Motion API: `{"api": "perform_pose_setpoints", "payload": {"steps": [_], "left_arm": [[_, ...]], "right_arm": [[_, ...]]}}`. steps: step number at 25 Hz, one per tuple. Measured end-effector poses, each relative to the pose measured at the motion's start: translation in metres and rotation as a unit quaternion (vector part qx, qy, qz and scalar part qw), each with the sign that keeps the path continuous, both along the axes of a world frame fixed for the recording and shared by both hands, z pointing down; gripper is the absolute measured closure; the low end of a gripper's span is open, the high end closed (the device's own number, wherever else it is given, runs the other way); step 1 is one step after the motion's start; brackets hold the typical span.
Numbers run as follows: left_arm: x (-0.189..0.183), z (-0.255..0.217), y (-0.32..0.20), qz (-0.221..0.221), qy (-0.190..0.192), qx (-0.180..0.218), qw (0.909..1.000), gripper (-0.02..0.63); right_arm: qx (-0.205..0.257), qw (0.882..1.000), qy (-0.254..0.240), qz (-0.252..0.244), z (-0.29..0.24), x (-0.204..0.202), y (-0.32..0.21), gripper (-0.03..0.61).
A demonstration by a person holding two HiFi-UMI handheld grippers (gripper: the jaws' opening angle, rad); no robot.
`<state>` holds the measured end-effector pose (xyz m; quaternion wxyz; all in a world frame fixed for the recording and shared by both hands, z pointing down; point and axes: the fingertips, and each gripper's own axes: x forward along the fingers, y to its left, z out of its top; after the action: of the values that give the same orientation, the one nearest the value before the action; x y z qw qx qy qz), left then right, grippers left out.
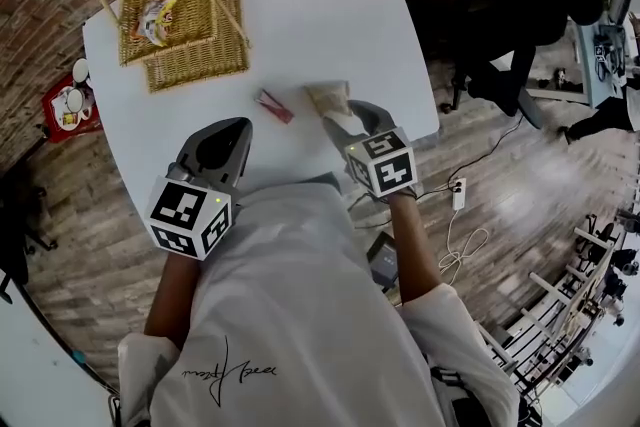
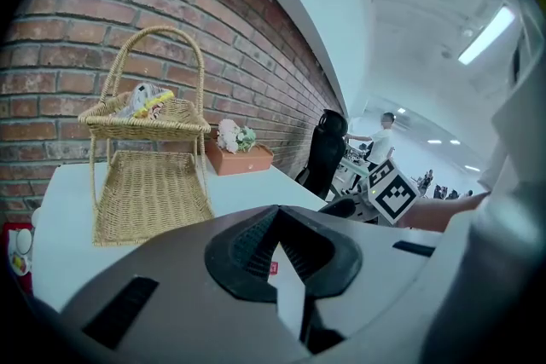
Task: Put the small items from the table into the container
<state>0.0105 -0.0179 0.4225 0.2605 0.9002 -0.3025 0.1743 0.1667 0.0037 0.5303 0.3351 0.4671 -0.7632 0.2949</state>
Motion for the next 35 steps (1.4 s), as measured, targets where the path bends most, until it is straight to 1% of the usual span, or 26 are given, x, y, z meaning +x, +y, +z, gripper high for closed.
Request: {"api": "perform_pose_setpoints", "payload": {"steps": [6,17,21,25,35], "left_arm": [[0.002,0.0,-0.001,0.001,-0.002,-0.004,1.0,0.604],[-0.001,0.007,-0.004,-0.003,-0.012,-0.013,0.9998,0.604],[-0.002,0.009,-0.005,-0.009,-0.016,-0.015,0.9997,0.604],[-0.004,0.01,-0.006,-0.011,-0.019,-0.017,0.9996,0.604],[-0.005,0.013,-0.009,-0.01,-0.022,-0.023,0.9995,0.604]], "right_arm": [[-0.015,1.0,0.007,0.005,0.012,0.002,0.0,0.364],[-0.026,0.999,-0.004,0.042,0.031,0.002,-0.011,0.346],[-0.026,0.999,0.005,0.035,0.038,-0.001,-0.014,0.333],[-0.025,0.999,0.024,0.034,0.042,0.002,-0.019,0.322],[-0.043,0.998,0.04,0.03,0.053,0.002,-0.022,0.307]]}}
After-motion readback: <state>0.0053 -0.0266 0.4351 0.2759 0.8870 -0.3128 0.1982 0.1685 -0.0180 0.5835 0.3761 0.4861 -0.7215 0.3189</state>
